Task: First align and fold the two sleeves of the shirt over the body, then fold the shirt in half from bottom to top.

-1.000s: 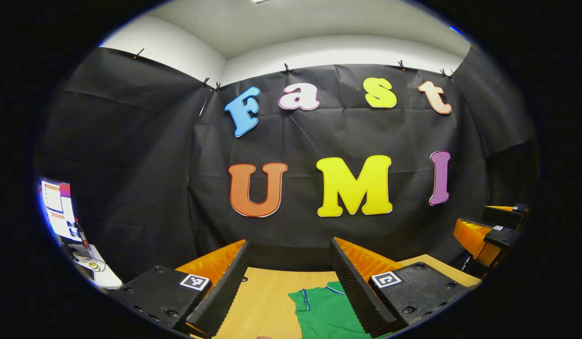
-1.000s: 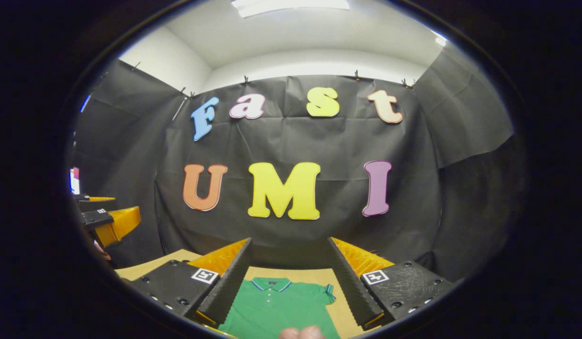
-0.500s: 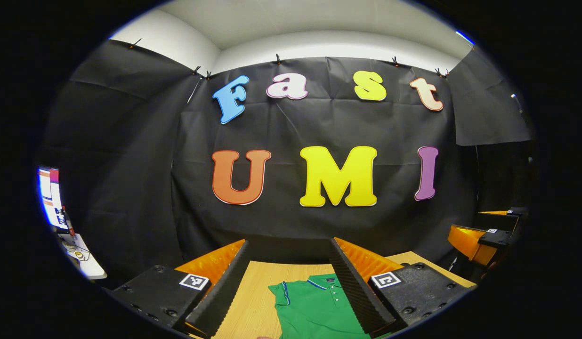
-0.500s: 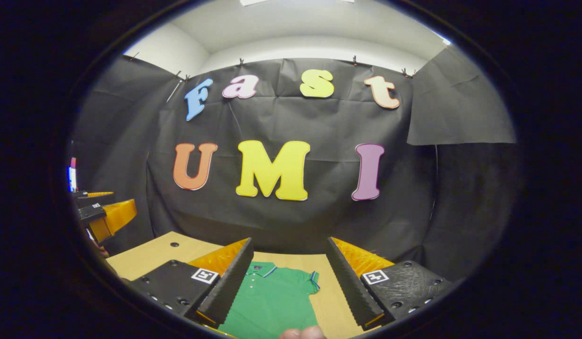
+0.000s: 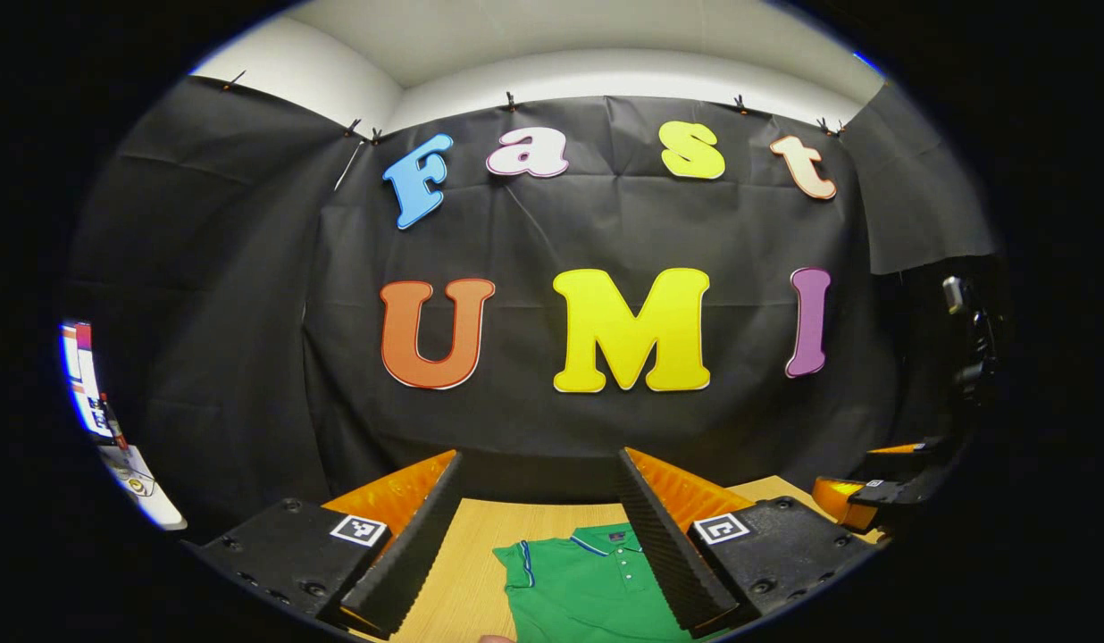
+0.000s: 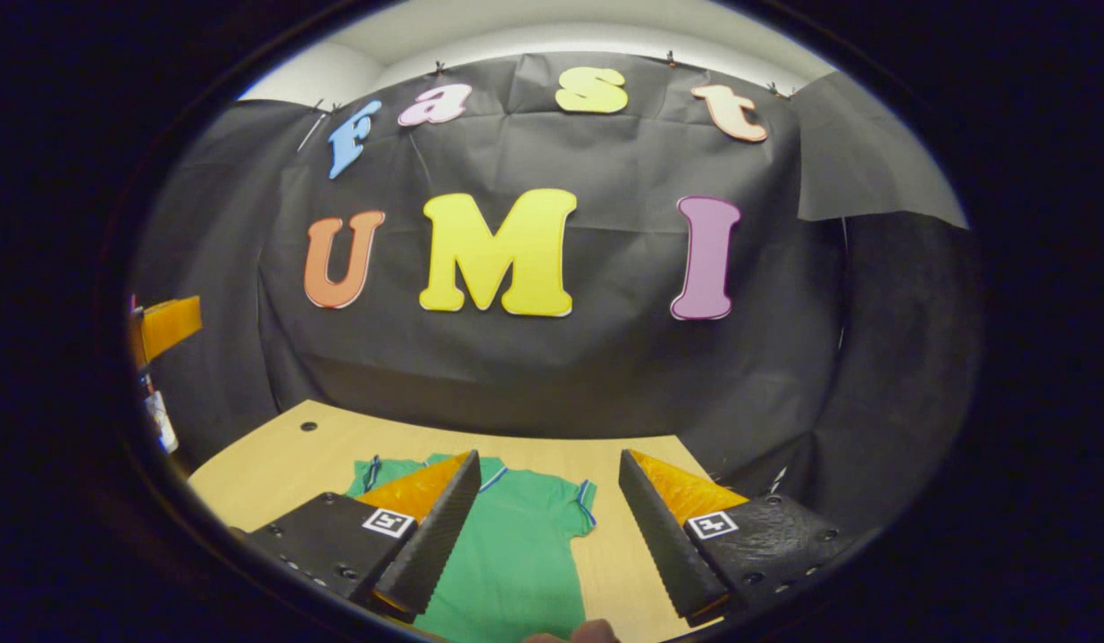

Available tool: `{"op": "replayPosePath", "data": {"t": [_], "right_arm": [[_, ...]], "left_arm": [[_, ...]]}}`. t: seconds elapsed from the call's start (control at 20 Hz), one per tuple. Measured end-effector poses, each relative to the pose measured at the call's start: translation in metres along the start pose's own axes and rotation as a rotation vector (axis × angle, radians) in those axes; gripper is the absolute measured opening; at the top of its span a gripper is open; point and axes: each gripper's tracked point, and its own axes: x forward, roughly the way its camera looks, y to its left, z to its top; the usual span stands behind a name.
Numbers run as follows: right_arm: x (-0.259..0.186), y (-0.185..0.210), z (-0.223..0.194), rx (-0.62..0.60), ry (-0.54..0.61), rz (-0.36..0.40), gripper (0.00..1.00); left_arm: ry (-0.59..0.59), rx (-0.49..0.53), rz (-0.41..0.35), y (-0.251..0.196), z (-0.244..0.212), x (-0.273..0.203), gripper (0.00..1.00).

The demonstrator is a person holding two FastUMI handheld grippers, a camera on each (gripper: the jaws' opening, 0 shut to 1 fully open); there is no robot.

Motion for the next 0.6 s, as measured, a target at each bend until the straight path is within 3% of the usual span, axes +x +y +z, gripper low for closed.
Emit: {"op": "replayPosePath", "data": {"t": [0.6], "right_arm": [[0.201, -0.057, -0.144, 0.011, 0.332, 0.041, 0.95]], "left_arm": [[0.054, 0.012, 0.076, -0.037, -0.012, 0.059, 1.0]]}}
